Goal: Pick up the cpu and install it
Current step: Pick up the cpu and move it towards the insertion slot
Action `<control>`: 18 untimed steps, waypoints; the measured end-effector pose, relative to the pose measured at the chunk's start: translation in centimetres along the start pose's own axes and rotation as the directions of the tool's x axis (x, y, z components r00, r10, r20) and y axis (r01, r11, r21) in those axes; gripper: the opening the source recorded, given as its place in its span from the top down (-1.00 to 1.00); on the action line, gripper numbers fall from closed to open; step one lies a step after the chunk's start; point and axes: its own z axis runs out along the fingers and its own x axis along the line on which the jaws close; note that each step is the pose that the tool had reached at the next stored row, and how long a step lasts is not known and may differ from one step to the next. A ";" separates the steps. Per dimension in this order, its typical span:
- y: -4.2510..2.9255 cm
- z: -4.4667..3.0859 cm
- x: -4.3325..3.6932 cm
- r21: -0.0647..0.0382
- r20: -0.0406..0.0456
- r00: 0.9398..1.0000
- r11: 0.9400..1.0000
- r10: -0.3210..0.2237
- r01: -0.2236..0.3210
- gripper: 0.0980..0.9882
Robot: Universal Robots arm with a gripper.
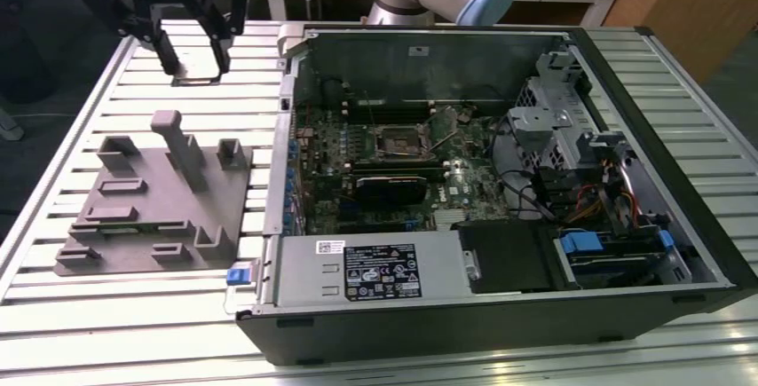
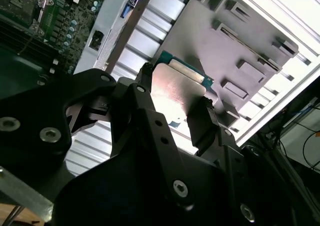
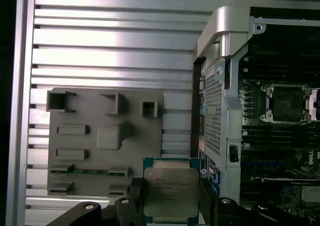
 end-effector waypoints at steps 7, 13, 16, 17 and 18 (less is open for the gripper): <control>0.01 0.06 -1.29 0.000 0.000 1.000 1.000 0.000 0.000 0.02; 0.17 0.28 -3.95 0.000 0.000 1.000 1.000 0.000 0.000 0.02; 0.20 0.46 -5.05 0.000 0.000 1.000 1.000 0.001 -0.001 0.02; 0.22 0.52 -5.44 0.000 0.000 1.000 1.000 0.001 -0.001 0.02; 0.24 0.59 -5.88 0.000 0.000 1.000 1.000 0.001 -0.001 0.02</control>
